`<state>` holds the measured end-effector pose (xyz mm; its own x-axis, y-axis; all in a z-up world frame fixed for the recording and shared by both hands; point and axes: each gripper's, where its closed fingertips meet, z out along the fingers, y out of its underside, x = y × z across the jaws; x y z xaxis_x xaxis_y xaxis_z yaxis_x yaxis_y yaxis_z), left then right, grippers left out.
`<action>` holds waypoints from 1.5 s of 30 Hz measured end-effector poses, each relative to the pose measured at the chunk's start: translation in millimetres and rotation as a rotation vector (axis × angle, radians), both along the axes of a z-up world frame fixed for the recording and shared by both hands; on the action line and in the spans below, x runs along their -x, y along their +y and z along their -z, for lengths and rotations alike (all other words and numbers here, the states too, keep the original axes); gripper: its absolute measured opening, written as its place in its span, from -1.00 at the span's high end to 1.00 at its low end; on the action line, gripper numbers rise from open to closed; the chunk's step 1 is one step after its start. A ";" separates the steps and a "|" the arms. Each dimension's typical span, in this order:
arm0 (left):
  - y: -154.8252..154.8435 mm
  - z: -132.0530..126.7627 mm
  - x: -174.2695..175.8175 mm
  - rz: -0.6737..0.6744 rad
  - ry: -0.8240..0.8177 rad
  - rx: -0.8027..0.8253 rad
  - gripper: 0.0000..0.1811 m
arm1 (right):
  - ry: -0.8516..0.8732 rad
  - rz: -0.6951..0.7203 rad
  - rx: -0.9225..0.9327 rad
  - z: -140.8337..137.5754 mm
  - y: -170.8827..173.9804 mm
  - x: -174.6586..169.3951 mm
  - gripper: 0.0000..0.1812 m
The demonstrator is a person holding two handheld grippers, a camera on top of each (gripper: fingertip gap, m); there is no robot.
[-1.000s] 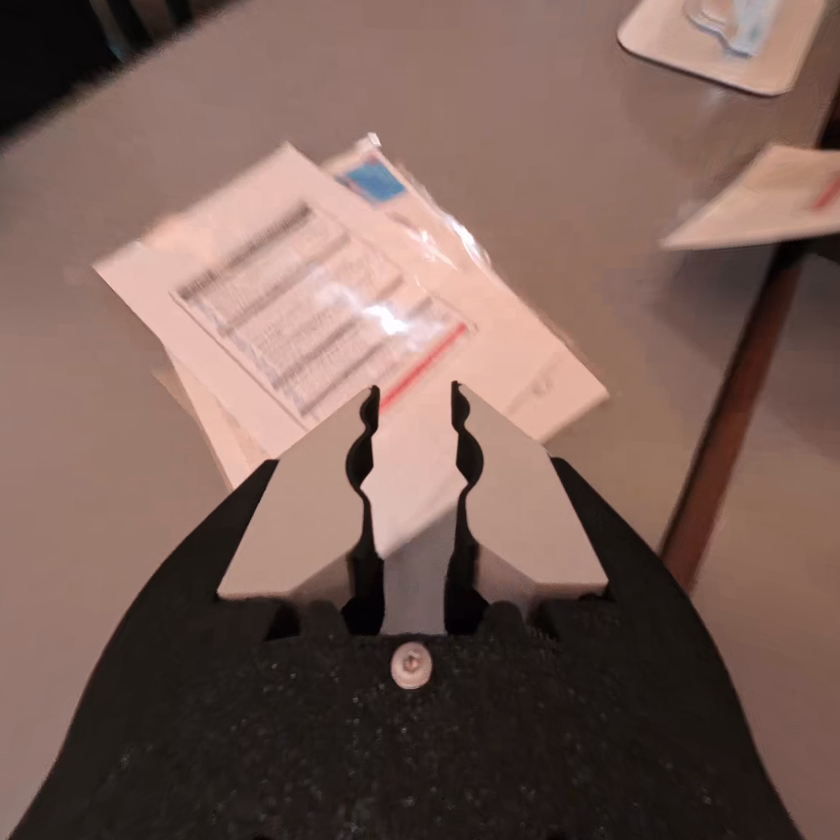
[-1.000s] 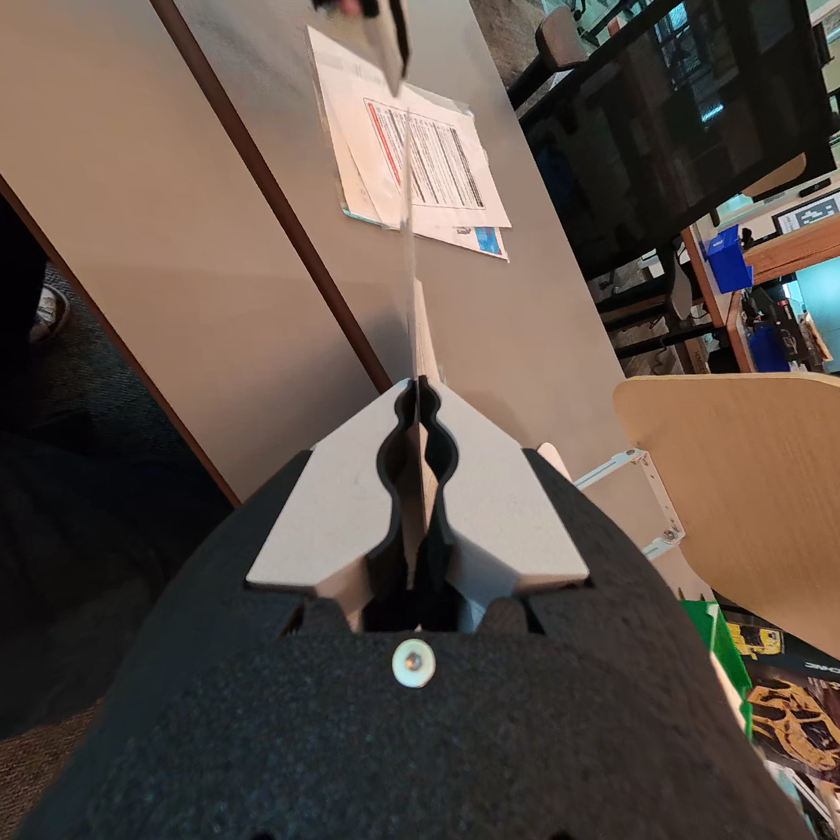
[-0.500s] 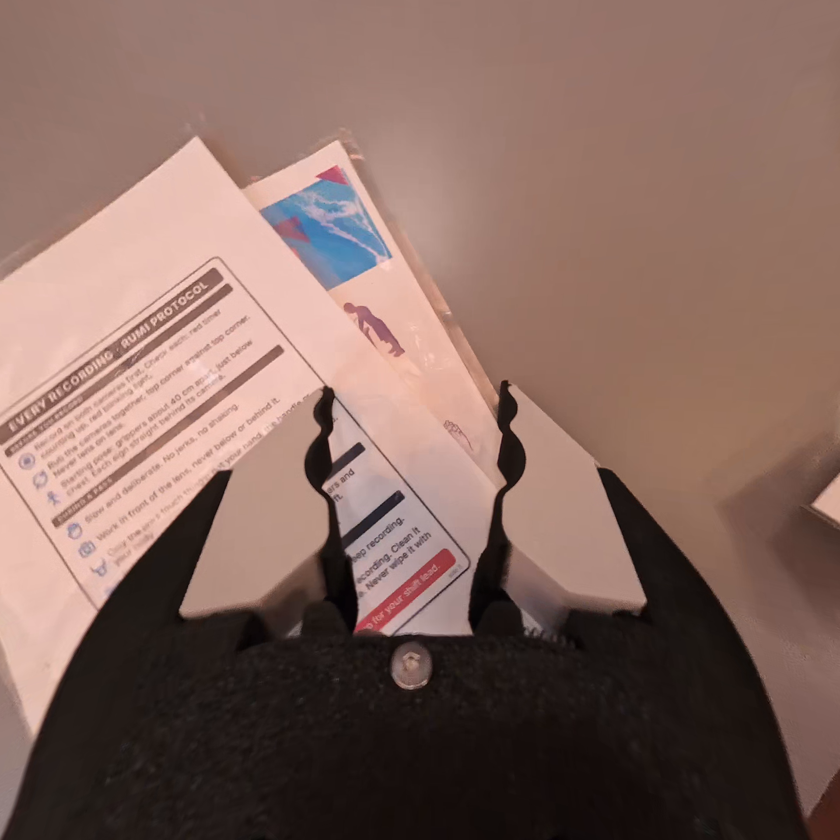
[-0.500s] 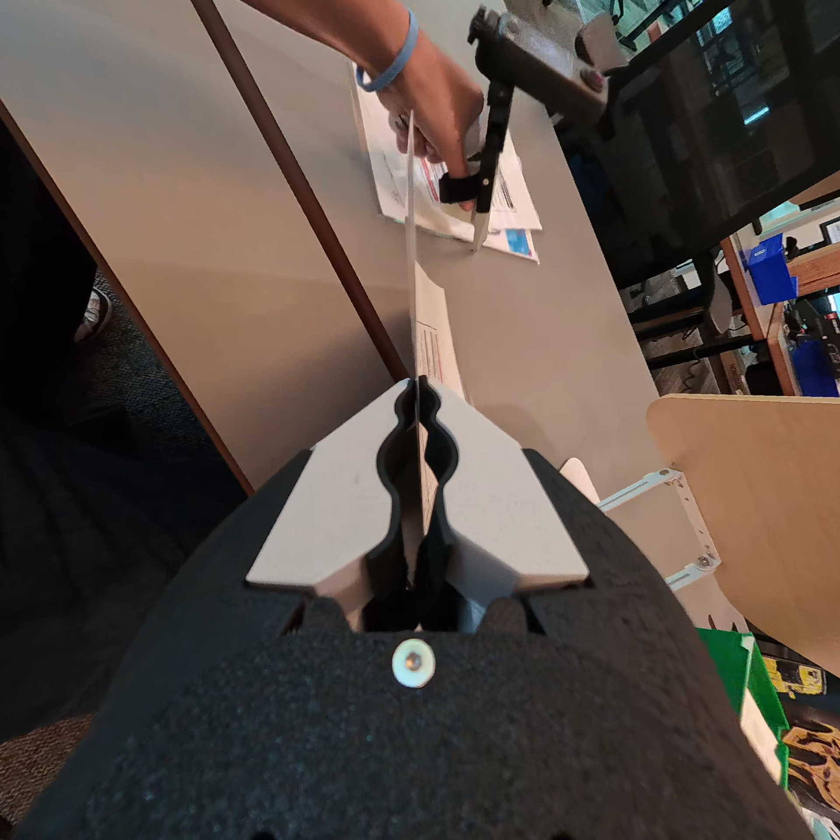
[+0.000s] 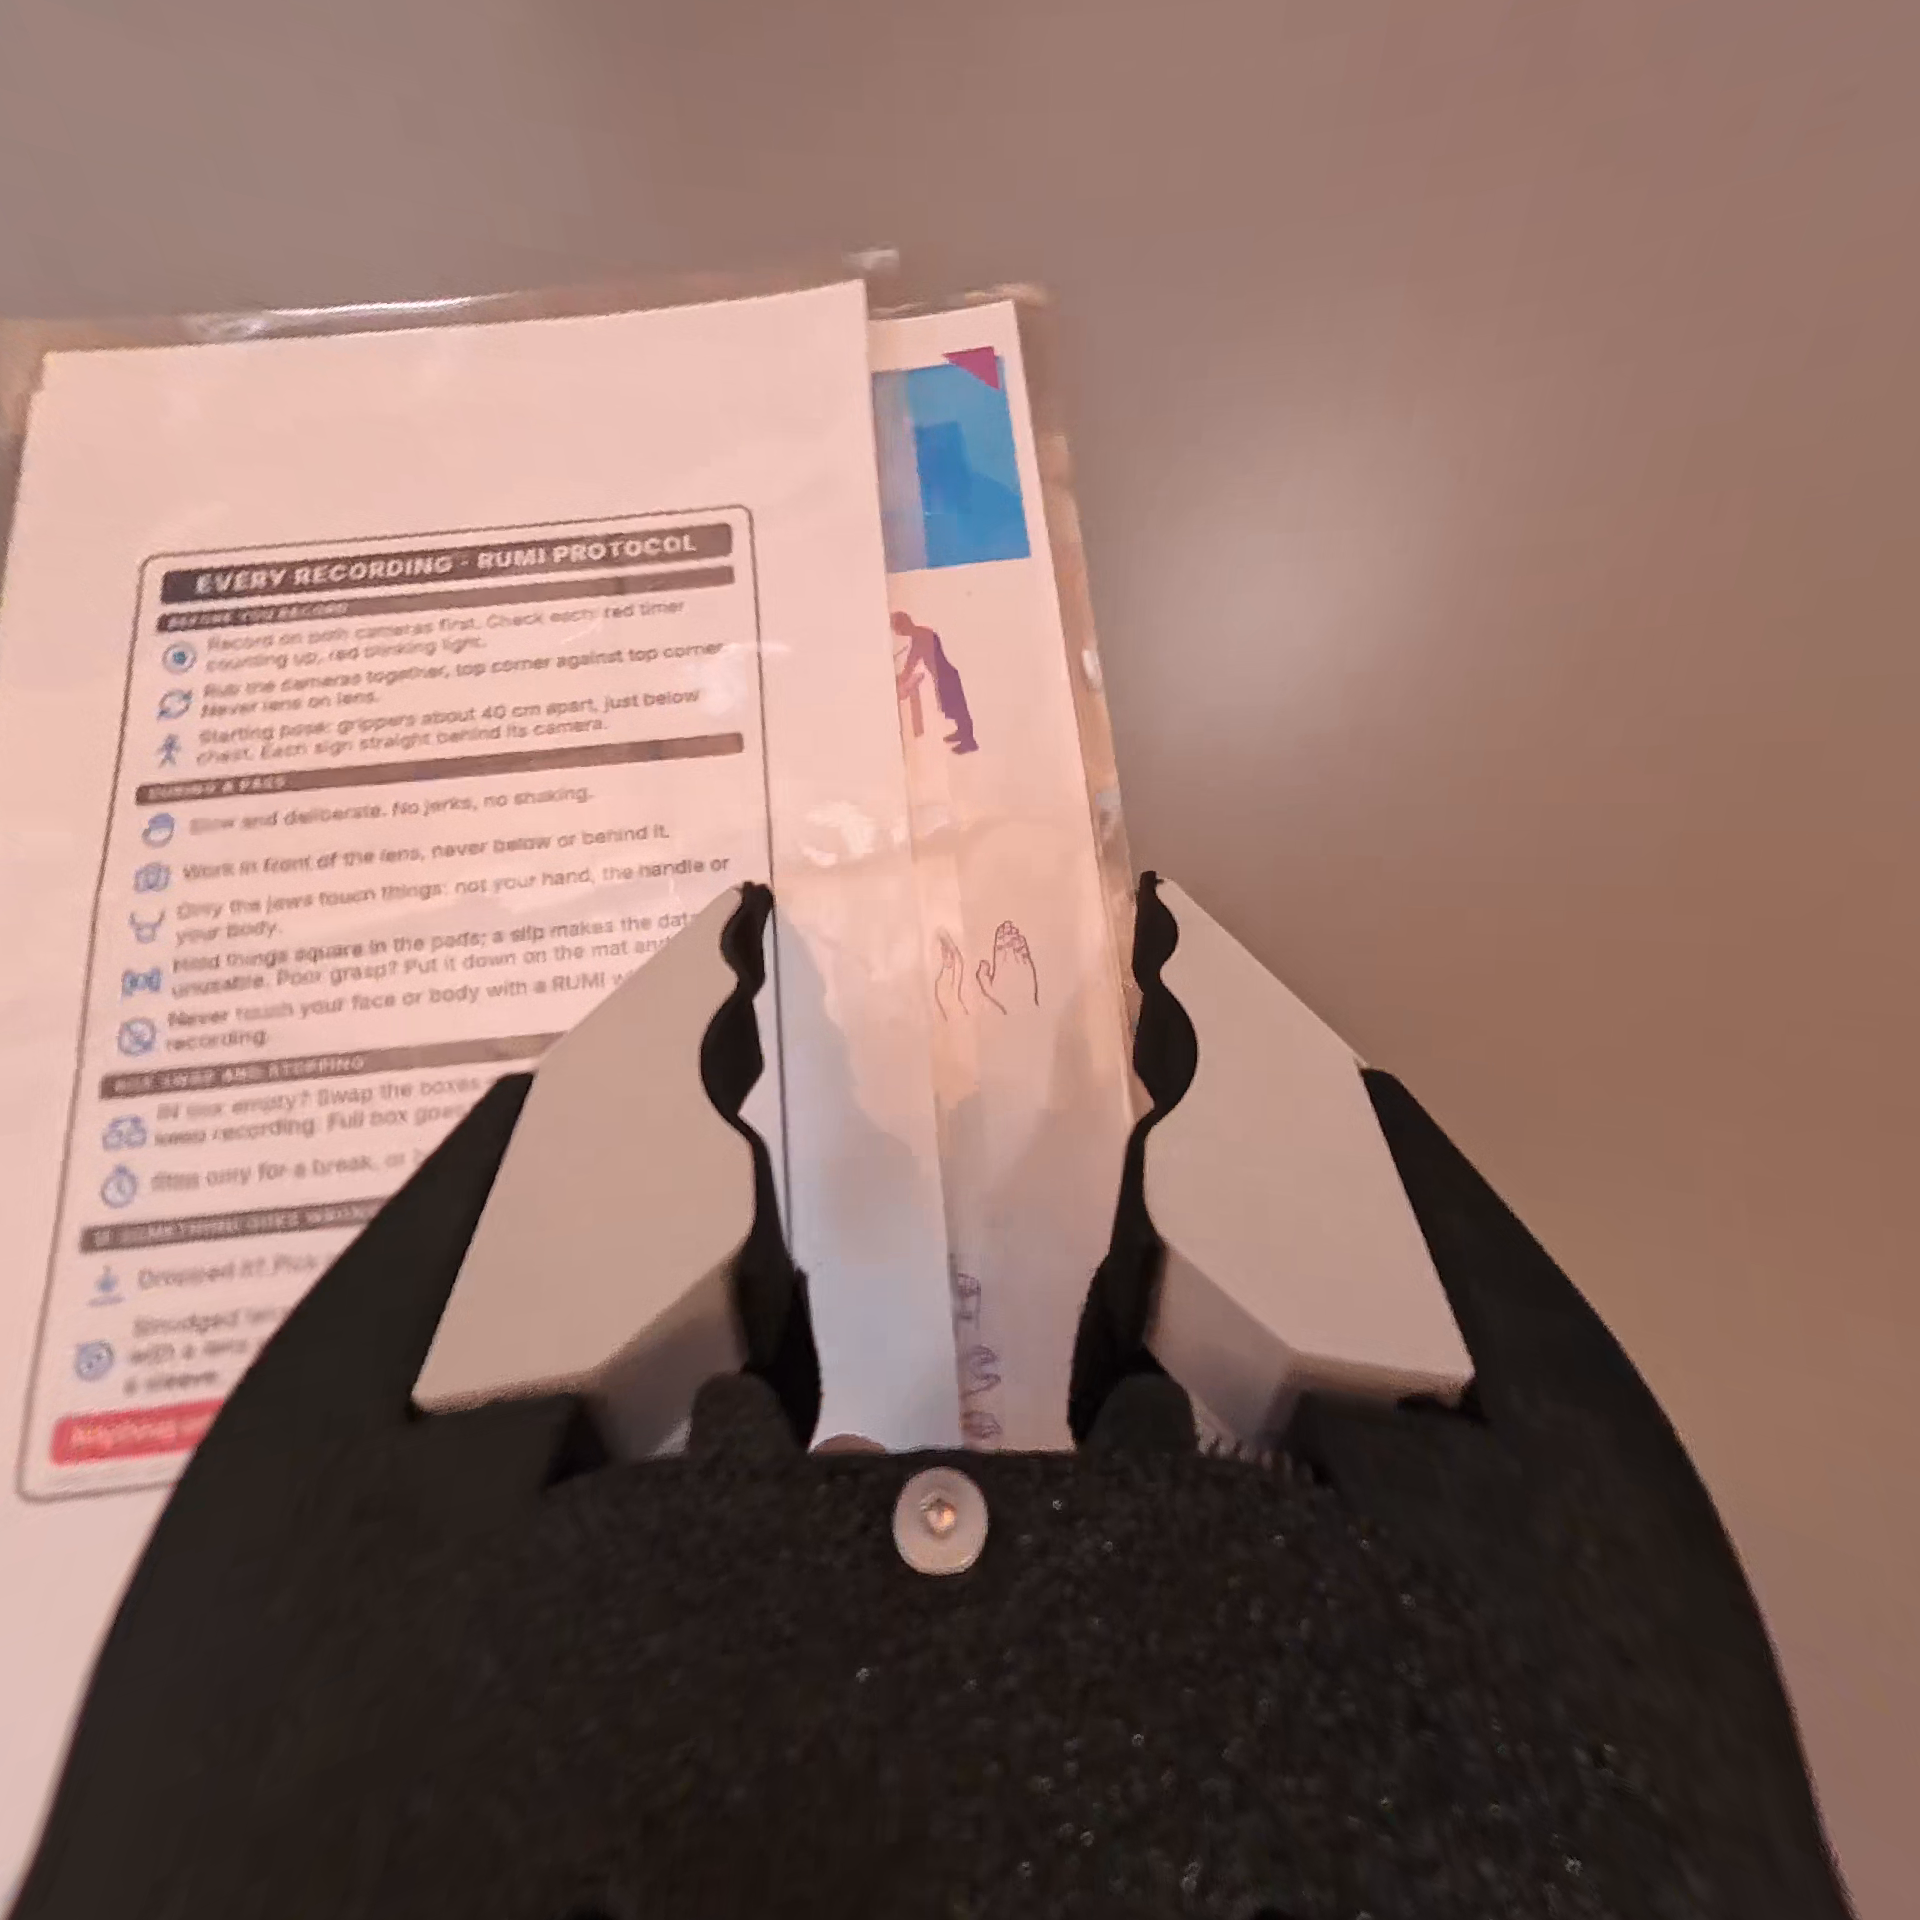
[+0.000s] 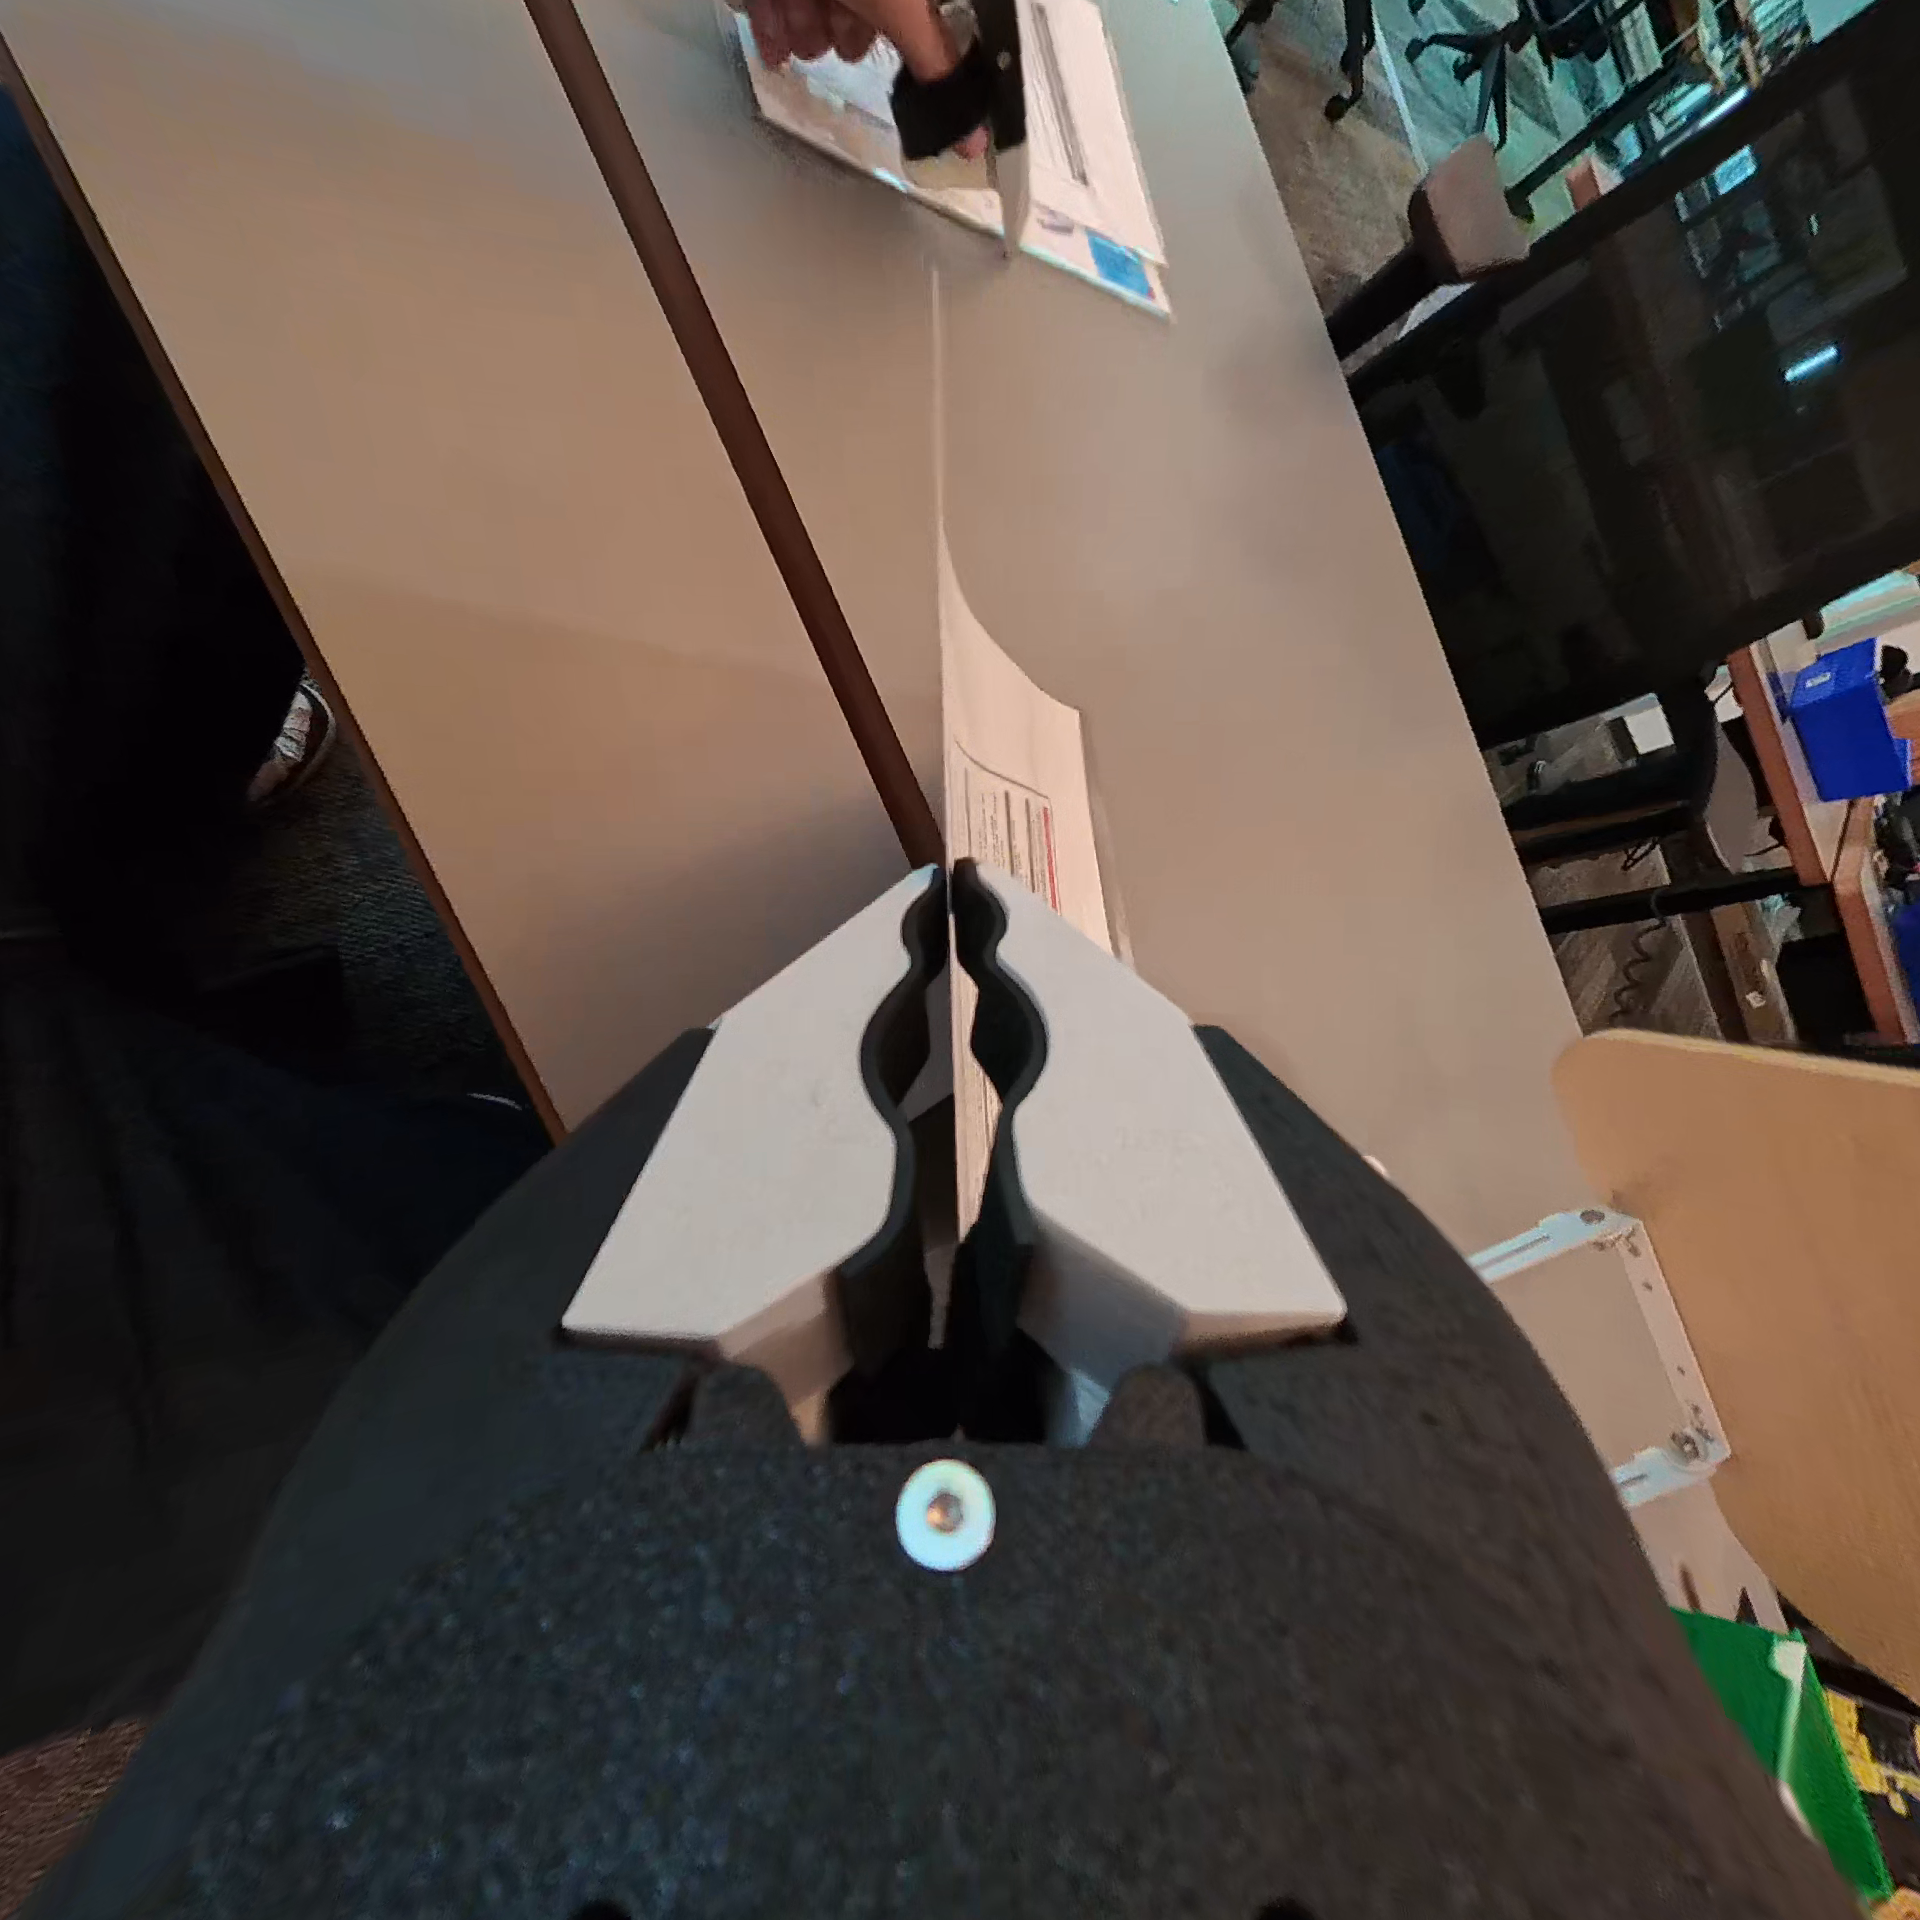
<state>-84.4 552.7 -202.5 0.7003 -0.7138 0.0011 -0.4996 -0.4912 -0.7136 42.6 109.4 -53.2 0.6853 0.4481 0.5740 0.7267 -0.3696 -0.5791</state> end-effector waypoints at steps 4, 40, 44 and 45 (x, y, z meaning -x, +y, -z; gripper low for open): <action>-1.5 -0.3 46.1 -0.097 -0.011 -0.011 0.22 | -0.052 -0.022 -0.039 -10.8 10.8 8.4 1.00; -291.6 -88.5 24.4 1.210 -0.243 -0.221 1.00 | -0.312 -0.382 0.027 -121.5 77.0 137.0 1.00; -300.9 -78.7 36.1 1.224 -0.227 -0.237 1.00 | -0.297 -0.393 0.036 -110.4 66.5 148.4 1.00; -298.7 -75.5 37.2 1.217 -0.210 -0.259 1.00 | -0.287 -0.392 0.043 -105.3 64.9 149.8 1.00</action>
